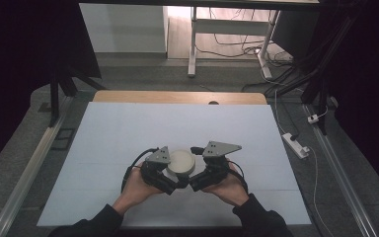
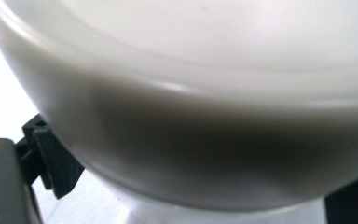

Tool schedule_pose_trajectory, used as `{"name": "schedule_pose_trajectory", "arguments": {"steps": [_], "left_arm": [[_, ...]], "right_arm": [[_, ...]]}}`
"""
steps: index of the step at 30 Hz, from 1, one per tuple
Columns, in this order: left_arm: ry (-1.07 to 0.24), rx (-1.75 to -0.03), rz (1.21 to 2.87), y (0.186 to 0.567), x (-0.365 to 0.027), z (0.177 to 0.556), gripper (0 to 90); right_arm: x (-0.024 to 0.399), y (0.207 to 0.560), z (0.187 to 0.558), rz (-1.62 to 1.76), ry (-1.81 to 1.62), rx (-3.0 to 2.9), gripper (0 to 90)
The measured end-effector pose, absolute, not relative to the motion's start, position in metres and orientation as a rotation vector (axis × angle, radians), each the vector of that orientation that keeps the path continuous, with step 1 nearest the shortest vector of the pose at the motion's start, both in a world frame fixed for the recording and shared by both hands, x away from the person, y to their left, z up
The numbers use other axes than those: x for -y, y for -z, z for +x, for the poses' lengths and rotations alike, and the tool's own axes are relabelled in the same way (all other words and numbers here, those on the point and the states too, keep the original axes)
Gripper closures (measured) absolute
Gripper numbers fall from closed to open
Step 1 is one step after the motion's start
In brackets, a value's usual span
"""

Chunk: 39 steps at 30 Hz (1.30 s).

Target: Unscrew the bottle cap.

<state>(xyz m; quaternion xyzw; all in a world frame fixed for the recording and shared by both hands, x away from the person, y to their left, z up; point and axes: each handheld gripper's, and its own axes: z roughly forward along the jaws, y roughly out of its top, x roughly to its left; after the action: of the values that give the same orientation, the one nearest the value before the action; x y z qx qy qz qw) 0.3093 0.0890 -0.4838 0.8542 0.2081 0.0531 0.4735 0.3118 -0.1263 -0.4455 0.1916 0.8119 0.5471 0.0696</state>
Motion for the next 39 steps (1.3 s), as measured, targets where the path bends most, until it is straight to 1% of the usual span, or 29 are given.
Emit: {"name": "schedule_pose_trajectory", "arguments": {"steps": [5,8,11,17,26,31,36,39], "left_arm": [[-0.197,-0.554,2.106,0.482,-0.084,0.305,7.8],[-0.195,-0.546,2.108,0.482,-0.081,0.302,7.8],[-0.185,-0.525,2.119,0.482,-0.081,0.303,7.8],[-0.117,-0.439,2.137,0.483,-0.08,0.304,7.8],[-0.04,-0.385,2.116,0.486,-0.082,0.307,7.9],[0.04,-0.308,2.098,0.487,-0.086,0.31,7.8],[0.055,-0.266,2.129,0.488,-0.085,0.31,7.8],[0.041,-0.261,2.159,0.49,-0.084,0.31,7.8]], "right_arm": [[0.115,0.449,0.305,0.637,-1.6,-2.384,0.2],[0.11,0.452,0.304,0.647,-1.573,-2.383,5.7],[0.111,0.451,0.302,0.629,-1.562,-2.383,6.1],[0.114,0.451,0.303,0.537,-1.582,-2.418,7.0],[0.118,0.453,0.307,0.495,-1.654,-2.457,7.3],[0.123,0.45,0.31,0.424,-1.731,-2.517,7.5],[0.124,0.45,0.311,0.389,-1.735,-2.553,7.4],[0.125,0.448,0.311,0.378,-1.743,-2.547,7.4]]}}
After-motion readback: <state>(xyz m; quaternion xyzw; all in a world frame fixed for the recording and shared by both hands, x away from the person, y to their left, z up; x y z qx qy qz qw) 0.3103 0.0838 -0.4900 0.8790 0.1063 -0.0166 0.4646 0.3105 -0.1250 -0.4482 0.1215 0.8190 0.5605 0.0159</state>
